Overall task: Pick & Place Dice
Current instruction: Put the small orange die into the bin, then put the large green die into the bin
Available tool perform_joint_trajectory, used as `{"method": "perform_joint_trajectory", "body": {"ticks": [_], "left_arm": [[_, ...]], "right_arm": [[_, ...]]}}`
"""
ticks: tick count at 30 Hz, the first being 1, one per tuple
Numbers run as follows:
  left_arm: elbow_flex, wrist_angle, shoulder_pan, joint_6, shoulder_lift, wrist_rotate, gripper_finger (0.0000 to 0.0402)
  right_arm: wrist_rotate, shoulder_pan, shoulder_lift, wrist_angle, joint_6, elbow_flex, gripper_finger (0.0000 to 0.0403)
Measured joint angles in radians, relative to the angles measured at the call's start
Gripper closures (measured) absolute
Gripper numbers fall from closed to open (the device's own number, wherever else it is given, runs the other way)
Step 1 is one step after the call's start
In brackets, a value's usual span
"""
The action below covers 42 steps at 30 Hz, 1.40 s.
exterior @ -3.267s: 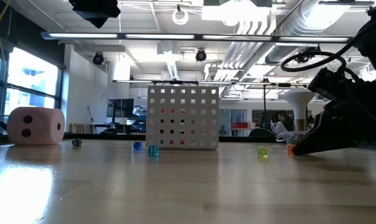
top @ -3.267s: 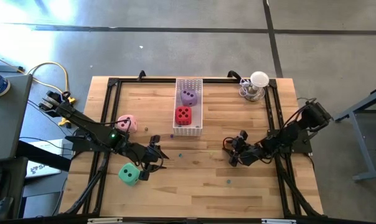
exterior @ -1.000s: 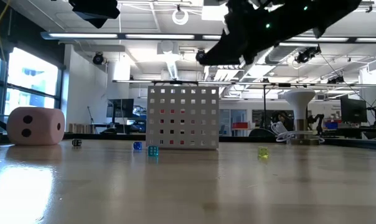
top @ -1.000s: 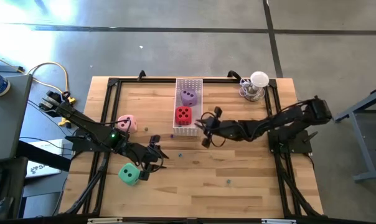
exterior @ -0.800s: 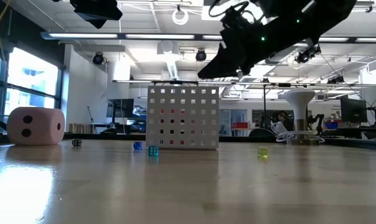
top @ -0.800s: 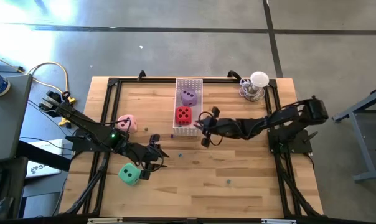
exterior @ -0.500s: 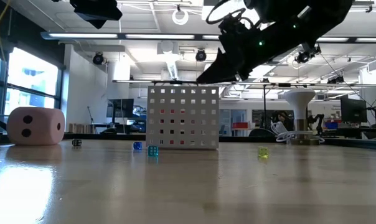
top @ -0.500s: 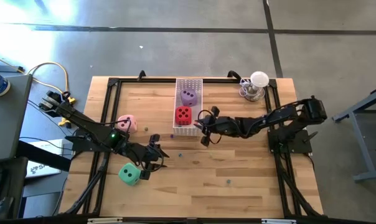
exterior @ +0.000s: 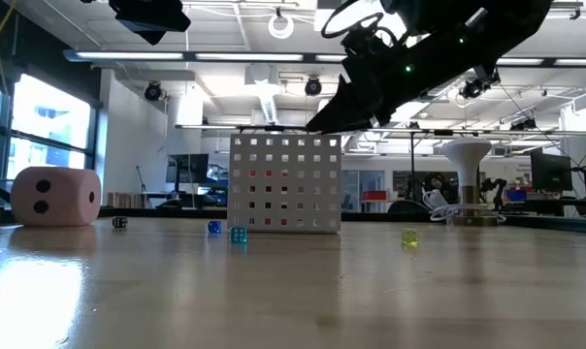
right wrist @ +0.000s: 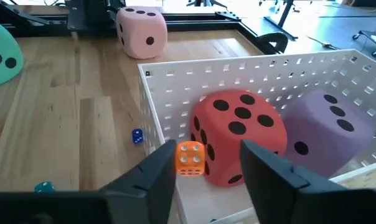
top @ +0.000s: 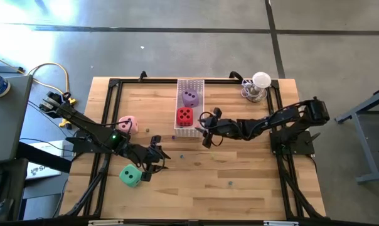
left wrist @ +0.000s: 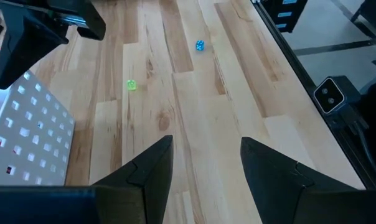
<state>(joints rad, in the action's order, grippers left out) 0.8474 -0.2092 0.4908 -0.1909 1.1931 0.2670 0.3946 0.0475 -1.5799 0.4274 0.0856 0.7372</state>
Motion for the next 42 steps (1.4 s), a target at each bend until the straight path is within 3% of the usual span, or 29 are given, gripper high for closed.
{"method": "perform_joint_trajectory", "body": {"ticks": [5,11,19,25,31,36,42], "left_arm": [[0.000,0.000,0.000,0.000,0.000,-0.001,0.0221],[0.000,0.000,0.000,0.000,0.000,-0.001,0.0221],[0.000,0.000,0.000,0.000,0.000,-0.001,0.0221],[0.000,-0.009,0.001,-0.026,0.000,-0.005,0.0221],[0.000,-0.050,0.046,-0.223,-0.011,-0.111,0.0222],[0.000,-0.085,0.078,-0.236,-0.019,-0.185,0.0222],[0.000,-0.094,0.096,-0.215,-0.014,-0.192,0.0223]], "right_arm": [[0.032,0.005,0.000,0.000,0.000,0.000,0.0186],[0.215,0.018,0.000,-0.013,0.069,0.000,0.0172],[0.214,0.038,0.000,0.000,0.062,0.001,0.0172],[0.214,0.115,0.002,0.126,-0.073,0.001,0.0172],[0.213,0.207,0.002,0.243,-0.197,0.001,0.0172],[0.216,0.254,0.002,0.266,-0.272,0.001,0.0172],[0.238,0.274,0.002,0.266,-0.274,0.001,0.0172]]}}
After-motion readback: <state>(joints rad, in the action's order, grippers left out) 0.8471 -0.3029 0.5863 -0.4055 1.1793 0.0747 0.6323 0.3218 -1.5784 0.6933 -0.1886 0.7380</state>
